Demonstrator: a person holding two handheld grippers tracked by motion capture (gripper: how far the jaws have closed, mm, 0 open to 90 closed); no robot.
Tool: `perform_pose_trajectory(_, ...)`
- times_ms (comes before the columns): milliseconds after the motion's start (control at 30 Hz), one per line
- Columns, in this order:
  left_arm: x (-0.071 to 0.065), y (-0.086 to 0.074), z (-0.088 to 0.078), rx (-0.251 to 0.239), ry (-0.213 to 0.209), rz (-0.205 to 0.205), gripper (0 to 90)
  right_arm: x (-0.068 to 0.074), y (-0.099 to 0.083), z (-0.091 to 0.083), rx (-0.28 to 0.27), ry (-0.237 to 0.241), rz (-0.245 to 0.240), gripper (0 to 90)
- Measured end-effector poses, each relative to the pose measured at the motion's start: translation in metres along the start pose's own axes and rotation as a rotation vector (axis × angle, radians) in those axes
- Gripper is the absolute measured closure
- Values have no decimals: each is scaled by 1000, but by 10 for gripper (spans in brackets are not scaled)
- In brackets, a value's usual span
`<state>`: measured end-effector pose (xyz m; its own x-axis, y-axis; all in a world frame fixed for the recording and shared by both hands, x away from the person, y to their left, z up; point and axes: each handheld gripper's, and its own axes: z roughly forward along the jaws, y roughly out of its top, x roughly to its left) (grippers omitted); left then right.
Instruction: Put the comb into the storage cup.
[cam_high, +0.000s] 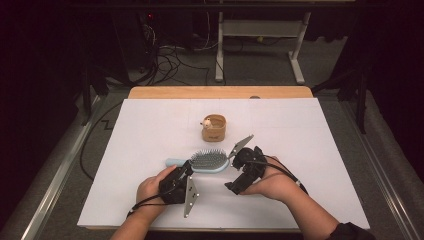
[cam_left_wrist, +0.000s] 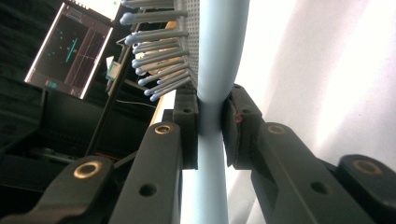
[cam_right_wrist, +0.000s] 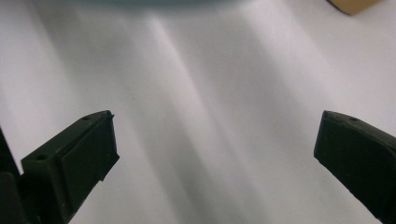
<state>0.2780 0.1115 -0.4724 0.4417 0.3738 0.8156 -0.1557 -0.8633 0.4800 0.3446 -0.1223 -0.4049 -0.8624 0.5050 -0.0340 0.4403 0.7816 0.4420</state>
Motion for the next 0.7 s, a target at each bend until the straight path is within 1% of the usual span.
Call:
perform_pose_trajectory(67,2,-1,0,-5,-6,-18,778,-2,-3,1,-1,-6,3,2)
perform_pose_trajectory(133,3,-1,-1,-6,-4,-23,778,-4,-7,3,-1,-12,5,2)
perform_pose_trajectory(267,6,-1,-1,-15,-11,-54,778,-9,-15,6,2,-23,29,2)
perform_pose_trajectory(367,8,-3,-2,-24,-5,-80,776,-11,-20,6,-8,-23,44,2)
perform_pose_trajectory(500,12,-4,-3,-32,-2,-107,776,-14,-27,6,-17,-37,63,2)
perform_pose_trajectory(567,13,-4,-3,-31,0,-115,776,-16,-30,5,-34,-49,68,2)
perform_pose_trajectory(700,16,-5,-4,-37,-6,-153,776,-20,-38,2,-77,-76,83,2)
